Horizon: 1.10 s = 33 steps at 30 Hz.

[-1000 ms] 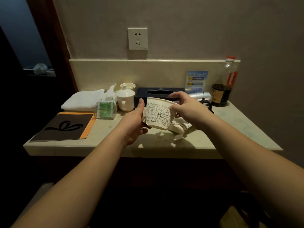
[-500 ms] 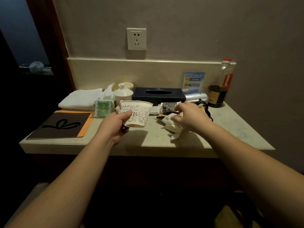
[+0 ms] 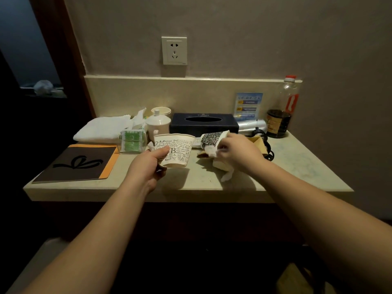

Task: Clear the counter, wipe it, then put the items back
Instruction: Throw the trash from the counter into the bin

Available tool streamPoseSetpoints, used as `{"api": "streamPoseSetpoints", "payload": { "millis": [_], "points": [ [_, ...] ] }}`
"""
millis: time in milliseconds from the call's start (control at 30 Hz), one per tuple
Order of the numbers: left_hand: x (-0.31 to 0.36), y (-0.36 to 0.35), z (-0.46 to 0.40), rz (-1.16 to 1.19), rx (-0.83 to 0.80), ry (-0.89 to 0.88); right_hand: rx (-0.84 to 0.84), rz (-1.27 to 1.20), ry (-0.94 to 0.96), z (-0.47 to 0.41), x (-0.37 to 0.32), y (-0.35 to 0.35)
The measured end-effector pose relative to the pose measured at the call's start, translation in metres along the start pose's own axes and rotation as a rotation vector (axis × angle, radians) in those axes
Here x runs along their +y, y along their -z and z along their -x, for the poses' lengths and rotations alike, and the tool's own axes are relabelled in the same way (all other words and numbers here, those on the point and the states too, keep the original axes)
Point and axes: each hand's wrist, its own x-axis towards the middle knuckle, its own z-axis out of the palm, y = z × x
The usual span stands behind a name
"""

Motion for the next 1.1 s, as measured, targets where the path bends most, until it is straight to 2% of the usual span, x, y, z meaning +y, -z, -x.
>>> {"api": "streamPoseSetpoints", "payload": {
  "millis": [133, 300, 500, 600, 733, 1100],
  "points": [
    [0.000, 0.001, -0.003, 0.000, 0.015, -0.007, 0.079, -0.289, -0.031, -0.018, -0.001, 0.030],
    [-0.006, 0.001, -0.006, 0.007, 0.019, 0.019, -0.112, -0.184, -0.063, -0.038, -0.002, 0.024],
    [-0.019, -0.001, -0.009, -0.014, 0.033, -0.027, -0.152, -0.300, -0.122, -0.057, -0.008, 0.019],
    [-0.022, -0.006, -0.007, -0.011, 0.047, -0.057, -0.288, -0.244, -0.180, -0.068, -0.017, 0.015],
    [-0.020, -0.008, -0.004, 0.008, 0.059, -0.078, -0.401, -0.019, -0.227, -0.081, -0.027, 0.006],
    [-0.002, -0.009, 0.001, -0.105, 0.099, -0.170, -0.397, -0.007, -0.364, -0.086, -0.032, 0.002]
  ]
}}
